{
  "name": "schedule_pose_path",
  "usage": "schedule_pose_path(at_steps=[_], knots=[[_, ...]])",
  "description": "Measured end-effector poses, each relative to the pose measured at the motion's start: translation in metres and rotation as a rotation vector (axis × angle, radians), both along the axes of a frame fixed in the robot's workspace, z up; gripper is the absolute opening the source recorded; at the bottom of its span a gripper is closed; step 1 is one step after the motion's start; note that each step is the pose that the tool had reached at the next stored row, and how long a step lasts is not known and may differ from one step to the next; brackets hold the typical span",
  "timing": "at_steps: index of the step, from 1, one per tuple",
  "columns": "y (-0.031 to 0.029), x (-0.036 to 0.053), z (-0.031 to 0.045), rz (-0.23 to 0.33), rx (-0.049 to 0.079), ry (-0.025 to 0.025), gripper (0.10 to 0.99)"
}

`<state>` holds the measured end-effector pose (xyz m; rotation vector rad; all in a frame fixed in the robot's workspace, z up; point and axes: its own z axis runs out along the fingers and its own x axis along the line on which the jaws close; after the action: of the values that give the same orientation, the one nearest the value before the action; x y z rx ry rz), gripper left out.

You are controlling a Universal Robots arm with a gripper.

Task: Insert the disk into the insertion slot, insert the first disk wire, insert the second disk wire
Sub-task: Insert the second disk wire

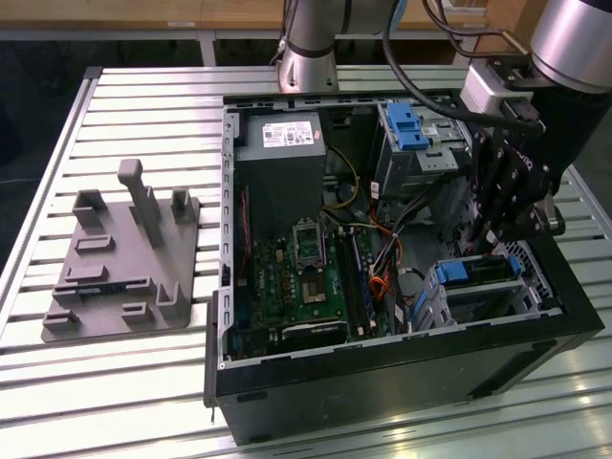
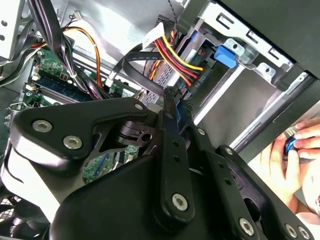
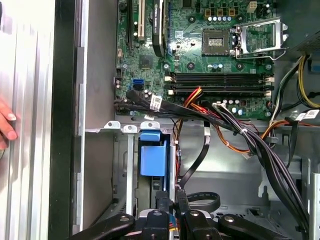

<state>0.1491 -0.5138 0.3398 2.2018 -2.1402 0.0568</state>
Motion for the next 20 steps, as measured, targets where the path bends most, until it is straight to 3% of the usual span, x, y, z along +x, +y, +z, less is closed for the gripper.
schedule_pose_path(at_steps=[8, 20], knots=[[-0.0118, 0.0013, -0.0013, 0.0, 0.035, 0.0, 0.196], [-0.0136, 0.0013, -0.0024, 0.0, 0.037, -0.0006, 0.196]])
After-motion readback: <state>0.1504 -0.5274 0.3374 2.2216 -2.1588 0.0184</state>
